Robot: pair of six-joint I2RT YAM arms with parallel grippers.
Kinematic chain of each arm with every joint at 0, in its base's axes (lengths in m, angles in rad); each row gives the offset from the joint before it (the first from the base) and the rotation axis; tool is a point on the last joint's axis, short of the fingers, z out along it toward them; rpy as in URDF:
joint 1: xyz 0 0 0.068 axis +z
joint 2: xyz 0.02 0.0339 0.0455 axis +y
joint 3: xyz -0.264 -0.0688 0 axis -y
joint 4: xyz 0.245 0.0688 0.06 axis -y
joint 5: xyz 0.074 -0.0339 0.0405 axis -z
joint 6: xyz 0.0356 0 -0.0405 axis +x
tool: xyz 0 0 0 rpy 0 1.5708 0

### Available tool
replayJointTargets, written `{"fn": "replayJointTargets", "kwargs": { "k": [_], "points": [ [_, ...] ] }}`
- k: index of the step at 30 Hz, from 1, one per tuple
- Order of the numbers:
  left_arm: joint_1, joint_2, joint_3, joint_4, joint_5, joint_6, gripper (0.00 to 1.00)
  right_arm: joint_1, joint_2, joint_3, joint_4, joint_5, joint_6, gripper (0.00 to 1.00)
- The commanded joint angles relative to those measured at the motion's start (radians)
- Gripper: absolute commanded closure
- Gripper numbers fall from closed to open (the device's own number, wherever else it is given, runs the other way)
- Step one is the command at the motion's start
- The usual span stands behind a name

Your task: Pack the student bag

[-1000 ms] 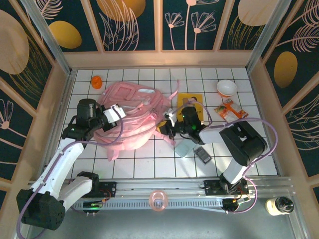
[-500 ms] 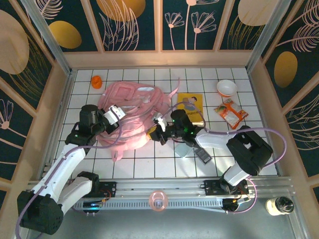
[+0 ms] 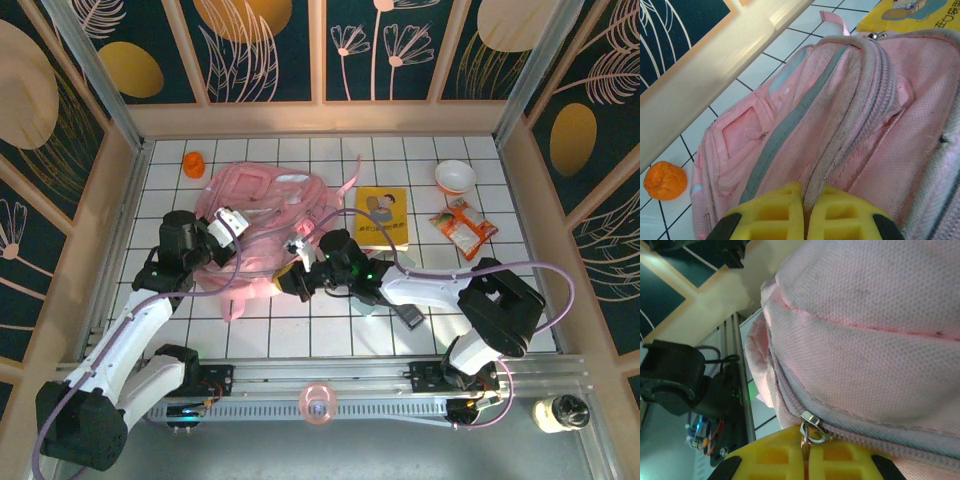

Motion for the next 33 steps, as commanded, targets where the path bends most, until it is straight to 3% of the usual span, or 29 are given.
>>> {"fn": "replayJointTargets", "kwargs": {
  "k": [1,6,10,17,23,27,30,33],
  "points": [
    [-0.006,-0.007,0.003,0.159,0.021,-0.082,1.0,0.046,-0.004,0.068,0.085,0.003,0.108,0.95],
    [-0.006,-0.017,-0.002,0.177,0.049,-0.121,1.0,0.053,-0.01,0.102,0.011,0.076,0.182,0.95],
    [-0.006,-0.05,0.006,0.14,0.07,-0.162,1.0,-0.023,-0.026,0.096,-0.096,0.116,0.205,0.95],
    [-0.006,-0.156,-0.003,0.008,0.138,-0.203,1.0,-0.21,-0.035,0.126,-0.301,0.092,0.022,0.96],
    [-0.005,-0.121,-0.024,0.055,0.244,-0.294,1.0,-0.21,-0.026,0.151,-0.38,-0.032,-0.098,0.95],
    [-0.006,-0.083,-0.042,0.126,0.277,-0.359,1.0,-0.215,0.006,0.139,-0.394,-0.006,-0.101,0.95],
    [-0.006,-0.06,-0.057,0.147,0.269,-0.385,1.0,-0.226,0.018,0.121,-0.365,-0.002,-0.095,0.95],
    [-0.006,-0.023,-0.05,0.106,0.175,-0.399,1.0,-0.242,0.028,0.113,-0.345,-0.011,-0.086,0.95]
  ]
}}
